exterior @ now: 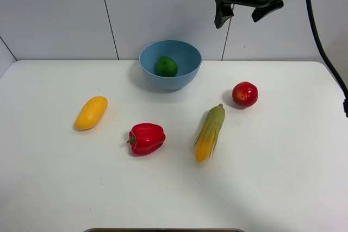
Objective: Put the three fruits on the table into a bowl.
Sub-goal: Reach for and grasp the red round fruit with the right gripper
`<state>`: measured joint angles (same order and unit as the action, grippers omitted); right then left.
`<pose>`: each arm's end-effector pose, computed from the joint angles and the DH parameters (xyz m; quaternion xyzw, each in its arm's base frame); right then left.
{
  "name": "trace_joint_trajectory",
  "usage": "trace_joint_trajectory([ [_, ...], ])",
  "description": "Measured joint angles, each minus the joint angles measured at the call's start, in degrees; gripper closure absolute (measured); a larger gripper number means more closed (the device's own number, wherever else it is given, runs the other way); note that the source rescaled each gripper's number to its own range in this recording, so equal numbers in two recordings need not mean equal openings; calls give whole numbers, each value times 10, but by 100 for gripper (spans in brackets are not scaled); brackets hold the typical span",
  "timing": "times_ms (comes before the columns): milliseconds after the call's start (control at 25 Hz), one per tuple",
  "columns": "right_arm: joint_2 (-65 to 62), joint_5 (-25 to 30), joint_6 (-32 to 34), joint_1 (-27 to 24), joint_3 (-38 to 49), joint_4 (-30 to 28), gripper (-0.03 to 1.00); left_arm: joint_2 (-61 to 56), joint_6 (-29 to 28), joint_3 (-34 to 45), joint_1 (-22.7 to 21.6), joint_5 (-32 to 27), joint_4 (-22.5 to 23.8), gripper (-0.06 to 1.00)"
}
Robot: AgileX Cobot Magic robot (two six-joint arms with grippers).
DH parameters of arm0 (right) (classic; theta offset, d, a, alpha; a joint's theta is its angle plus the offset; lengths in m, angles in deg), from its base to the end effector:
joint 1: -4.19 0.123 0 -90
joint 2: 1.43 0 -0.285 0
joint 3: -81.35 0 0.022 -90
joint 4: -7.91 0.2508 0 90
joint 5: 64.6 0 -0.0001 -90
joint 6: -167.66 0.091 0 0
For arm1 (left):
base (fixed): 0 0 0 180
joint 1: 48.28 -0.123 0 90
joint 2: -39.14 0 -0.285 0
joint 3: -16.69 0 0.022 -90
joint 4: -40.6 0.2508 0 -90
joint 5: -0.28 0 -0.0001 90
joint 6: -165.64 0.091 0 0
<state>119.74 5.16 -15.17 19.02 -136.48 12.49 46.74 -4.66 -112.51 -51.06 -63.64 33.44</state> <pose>0.4189 0.1180 0.3369 -0.1445 0.9610 0.0638 0.2270 -0.0034 -0.0104 0.2627 0.0558 0.8725 -0.0097 0.4854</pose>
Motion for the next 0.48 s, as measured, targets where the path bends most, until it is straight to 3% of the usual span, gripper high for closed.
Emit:
trace_joint_trajectory([
  [120, 0, 2, 0, -21, 35, 4, -2, 0, 0, 0, 0, 0, 0, -6],
  [480, 0, -12, -16, -68, 161, 47, -3, 0, 0, 0, 0, 0, 0, -6],
])
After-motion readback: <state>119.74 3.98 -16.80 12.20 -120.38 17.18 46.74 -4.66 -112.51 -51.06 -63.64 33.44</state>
